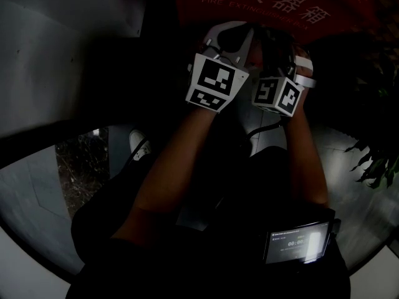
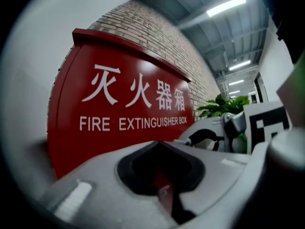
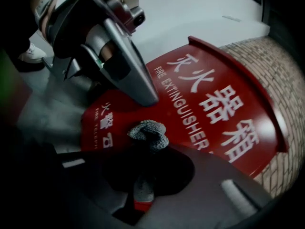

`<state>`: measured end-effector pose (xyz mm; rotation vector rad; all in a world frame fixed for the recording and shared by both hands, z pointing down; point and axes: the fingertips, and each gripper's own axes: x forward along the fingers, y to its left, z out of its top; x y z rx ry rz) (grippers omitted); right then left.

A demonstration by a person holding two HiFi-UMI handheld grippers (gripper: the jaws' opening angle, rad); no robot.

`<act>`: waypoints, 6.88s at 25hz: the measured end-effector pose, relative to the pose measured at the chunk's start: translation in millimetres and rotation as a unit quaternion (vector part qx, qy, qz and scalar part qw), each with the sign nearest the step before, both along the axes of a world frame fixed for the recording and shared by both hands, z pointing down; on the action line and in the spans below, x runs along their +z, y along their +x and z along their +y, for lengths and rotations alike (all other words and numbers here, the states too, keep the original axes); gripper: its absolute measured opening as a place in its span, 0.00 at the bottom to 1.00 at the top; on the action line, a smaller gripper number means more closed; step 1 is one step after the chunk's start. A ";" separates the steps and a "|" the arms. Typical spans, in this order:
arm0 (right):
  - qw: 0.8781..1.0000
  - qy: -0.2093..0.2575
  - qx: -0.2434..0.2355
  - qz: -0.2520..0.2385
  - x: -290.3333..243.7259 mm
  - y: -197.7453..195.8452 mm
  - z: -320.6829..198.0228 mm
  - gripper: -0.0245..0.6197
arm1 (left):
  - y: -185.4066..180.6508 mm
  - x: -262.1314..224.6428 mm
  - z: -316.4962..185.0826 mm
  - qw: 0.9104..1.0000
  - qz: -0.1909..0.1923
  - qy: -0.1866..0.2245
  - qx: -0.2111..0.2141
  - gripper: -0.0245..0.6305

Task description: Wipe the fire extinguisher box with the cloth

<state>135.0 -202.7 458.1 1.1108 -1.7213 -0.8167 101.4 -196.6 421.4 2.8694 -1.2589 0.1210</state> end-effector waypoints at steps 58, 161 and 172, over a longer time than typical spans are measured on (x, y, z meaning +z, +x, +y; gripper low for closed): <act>0.988 -0.146 0.002 -0.053 37.9 -35.3 13.6 0.09 | -41.7 19.0 -1.6 1.000 -0.011 0.007 0.005 0.04; 0.997 -0.029 -0.054 -0.039 40.2 -95.0 5.4 0.09 | -89.1 37.8 -10.1 0.998 -0.012 -0.006 -0.067 0.04; 0.980 0.193 -0.028 -0.037 -166.2 -67.7 13.6 0.09 | -84.6 -107.2 -5.3 0.992 0.027 0.104 -0.060 0.04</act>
